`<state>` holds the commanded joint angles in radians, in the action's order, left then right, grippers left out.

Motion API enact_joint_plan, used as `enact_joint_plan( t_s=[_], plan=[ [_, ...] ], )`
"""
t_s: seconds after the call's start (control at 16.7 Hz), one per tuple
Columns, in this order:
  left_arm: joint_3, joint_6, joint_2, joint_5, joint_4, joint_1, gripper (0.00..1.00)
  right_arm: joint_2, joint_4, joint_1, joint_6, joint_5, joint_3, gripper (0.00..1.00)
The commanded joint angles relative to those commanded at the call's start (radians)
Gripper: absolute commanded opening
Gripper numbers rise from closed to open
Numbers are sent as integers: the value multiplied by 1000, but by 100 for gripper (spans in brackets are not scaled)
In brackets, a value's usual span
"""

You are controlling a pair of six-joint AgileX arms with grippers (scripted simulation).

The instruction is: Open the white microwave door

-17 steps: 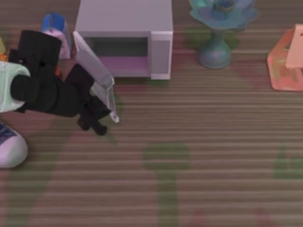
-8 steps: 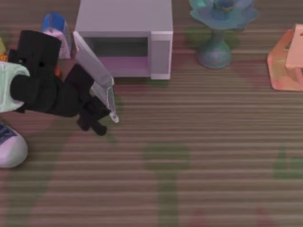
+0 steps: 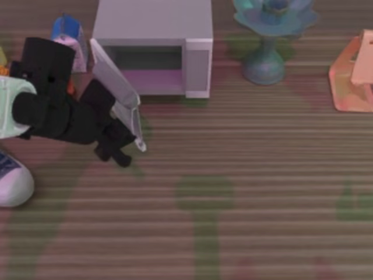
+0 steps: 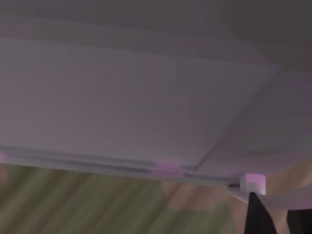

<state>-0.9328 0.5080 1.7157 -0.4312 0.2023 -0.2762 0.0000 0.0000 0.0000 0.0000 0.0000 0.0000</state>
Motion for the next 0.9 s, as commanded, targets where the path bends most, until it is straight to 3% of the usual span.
enact_joint_plan(
  t_s=[0.54,0.9],
  plan=[
    [-13,93,3,-47,45,43,0,0,0,0,0,0,0,100],
    [-13,96,3,-48,47,44,0,0,0,0,0,0,0,100]
  ],
)
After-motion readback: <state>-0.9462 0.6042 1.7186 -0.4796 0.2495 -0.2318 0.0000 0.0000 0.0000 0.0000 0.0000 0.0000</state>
